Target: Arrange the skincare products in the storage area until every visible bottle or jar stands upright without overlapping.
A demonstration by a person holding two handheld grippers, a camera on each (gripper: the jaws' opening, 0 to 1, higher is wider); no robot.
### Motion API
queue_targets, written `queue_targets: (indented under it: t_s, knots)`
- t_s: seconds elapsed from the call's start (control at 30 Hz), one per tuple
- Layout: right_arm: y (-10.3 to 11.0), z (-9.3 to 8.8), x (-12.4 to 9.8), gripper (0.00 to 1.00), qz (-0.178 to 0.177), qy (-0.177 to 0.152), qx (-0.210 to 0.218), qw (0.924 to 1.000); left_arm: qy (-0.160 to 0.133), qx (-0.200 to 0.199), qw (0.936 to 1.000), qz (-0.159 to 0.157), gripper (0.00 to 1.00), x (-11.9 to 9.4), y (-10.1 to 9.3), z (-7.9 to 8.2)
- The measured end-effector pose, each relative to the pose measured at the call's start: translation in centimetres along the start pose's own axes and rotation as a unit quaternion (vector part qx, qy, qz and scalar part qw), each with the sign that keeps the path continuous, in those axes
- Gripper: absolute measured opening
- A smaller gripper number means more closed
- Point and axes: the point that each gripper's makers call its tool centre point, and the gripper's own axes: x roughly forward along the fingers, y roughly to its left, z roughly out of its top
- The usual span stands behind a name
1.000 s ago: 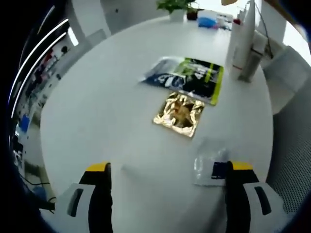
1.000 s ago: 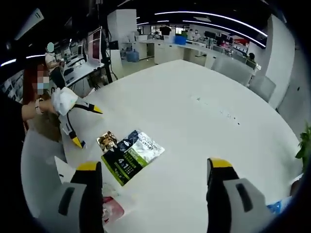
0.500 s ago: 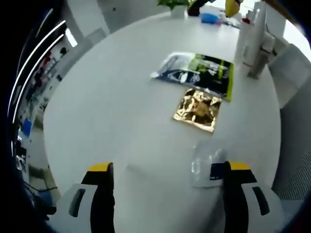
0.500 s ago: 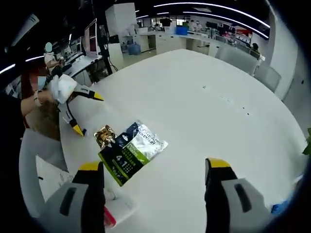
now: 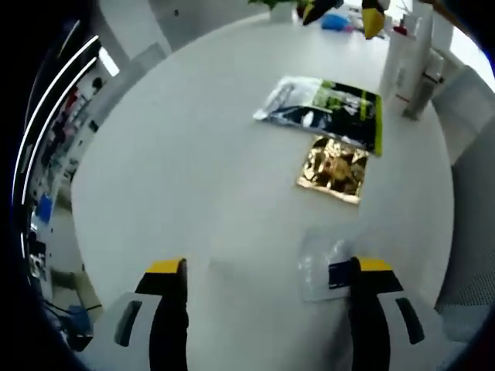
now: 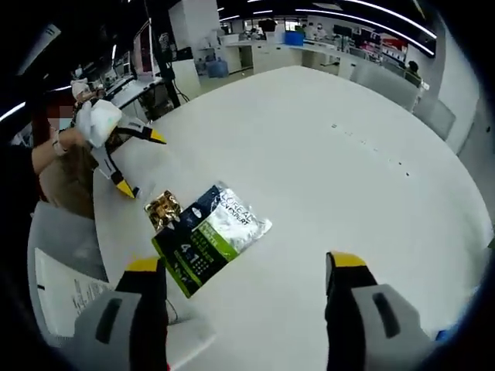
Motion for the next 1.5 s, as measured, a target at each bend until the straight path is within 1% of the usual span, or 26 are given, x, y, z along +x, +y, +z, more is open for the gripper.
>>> queue_targets:
  t_s: [0.1, 0.13, 0.17, 0.2, 0.23, 0.33, 0.43, 0.47, 0.5, 0.53, 0.6, 0.63, 0.7, 0.8, 0.87, 0.93, 0.97, 1.03, 1.1, 1.17, 1.23, 1.3, 1.33, 1.43, 1.5]
  knots:
    - [0.0, -0.4, 0.5, 0.85, 0.005, 0.006, 0.005, 1.0, -0.015, -0.006, 0.9999, -0.006, 0.83, -0.4, -0.1, 0.9]
    - [0.0, -0.6, 0.7, 0.84, 0.007, 0.009, 0.005, 0.9999, -0.024, -0.013, 0.9995, -0.012, 0.82, -0.4, -0.3, 1.4]
    - [0.0, -0.8, 0.9, 0.84, 0.008, 0.012, 0.007, 0.9999, -0.038, -0.03, 0.9986, -0.023, 0.82, -0.5, -0.7, 2.1]
    - [0.0, -1.0, 1.2, 0.84, 0.01, 0.017, 0.008, 0.9998, -0.042, -0.032, 0.9982, -0.026, 0.82, -0.5, -0.8, 2.3]
    - [0.0, -1.2, 1.4, 0.84, 0.012, 0.02, 0.007, 0.9997, -0.059, -0.041, 0.9968, -0.034, 0.82, -0.5, -1.1, 3.3]
    - [0.2, -1.8, 1.9, 0.82, 0.02, 0.031, 0.008, 0.9993, -0.07, -0.044, 0.9956, -0.043, 0.79, -0.4, -1.8, 4.5]
    - [0.1, -2.1, 2.4, 0.8, 0.027, 0.036, 0.011, 0.9989, -0.077, -0.05, 0.9944, -0.053, 0.78, 0.3, -2.5, 5.6]
    - [0.2, -2.1, 2.5, 0.8, 0.029, 0.038, 0.011, 0.9988, -0.08, -0.051, 0.9936, -0.061, 0.77, 0.7, -3.0, 6.1]
    - [0.2, -2.3, 2.7, 0.79, 0.033, 0.043, 0.012, 0.9984, -0.084, -0.055, 0.9925, -0.07, 0.75, 0.8, -3.4, 6.5]
    - [0.3, -2.5, 2.8, 0.78, 0.037, 0.048, 0.013, 0.9981, -0.095, -0.064, 0.9897, -0.086, 0.72, 1.0, -4.1, 7.2]
    - [0.4, -2.9, 3.0, 0.77, 0.045, 0.059, 0.018, 0.9971, -0.108, -0.075, 0.9863, -0.099, 0.68, 1.1, -4.8, 8.2]
    - [0.4, -3.0, 3.2, 0.76, 0.047, 0.06, 0.019, 0.9969, -0.111, -0.084, 0.9852, -0.1, 0.69, 1.3, -4.9, 8.6]
    - [0.6, -3.2, 3.4, 0.74, 0.054, 0.065, 0.024, 0.9962, -0.113, -0.086, 0.9839, -0.109, 0.69, 1.8, -5.3, 9.3]
    - [1.1, -3.5, 3.8, 0.69, 0.069, 0.072, 0.027, 0.9946, -0.119, -0.098, 0.9794, -0.131, 0.64, 2.5, -6.3, 10.3]
    - [1.5, -3.5, 3.9, 0.65, 0.079, 0.076, 0.025, 0.9936, -0.126, -0.104, 0.9766, -0.141, 0.63, 2.6, -6.7, 10.9]
    - [2.2, -3.8, 4.1, 0.59, 0.096, 0.084, 0.031, 0.9914, -0.125, -0.115, 0.9742, -0.149, 0.62, 2.9, -7.0, 11.4]
    - [2.6, -4.2, 4.1, 0.56, 0.106, 0.096, 0.036, 0.9891, -0.124, -0.114, 0.9741, -0.151, 0.63, 3.0, -7.1, 11.5]
    - [2.6, -4.4, 4.4, 0.55, 0.108, 0.101, 0.036, 0.9884, -0.117, -0.115, 0.9734, -0.16, 0.65, 3.3, -7.5, 11.6]
    - [2.9, -4.8, 4.6, 0.52, 0.116, 0.111, 0.035, 0.9864, -0.114, -0.127, 0.9709, -0.168, 0.64, 3.6, -7.7, 11.8]
    - [3.1, -4.8, 4.7, 0.46, 0.121, 0.111, 0.035, 0.9858, -0.111, -0.136, 0.9694, -0.172, 0.62, 3.8, -7.7, 11.8]
    - [3.6, -4.6, 4.8, 0.42, 0.132, 0.106, 0.043, 0.9846, -0.112, -0.142, 0.9675, -0.176, 0.61, 3.9, -7.8, 11.9]
    - [3.8, -4.4, 4.9, 0.41, 0.139, 0.101, 0.047, 0.984, -0.109, -0.15, 0.9658, -0.181, 0.6, 4.1, -7.9, 11.8]
    - [3.8, -4.4, 5.1, 0.41, 0.137, 0.102, 0.048, 0.9842, -0.115, -0.152, 0.9651, -0.18, 0.6, 4.1, -7.8, 12.0]
    - [3.5, -4.7, 5.4, 0.4, 0.134, 0.112, 0.036, 0.984, -0.118, -0.151, 0.9663, -0.172, 0.58, 4.4, -7.4, 12.1]
    - [3.5, -4.7, 5.5, 0.38, 0.137, 0.112, 0.042, 0.9834, -0.12, -0.157, 0.964, -0.178, 0.57, 4.6, -7.3, 12.3]
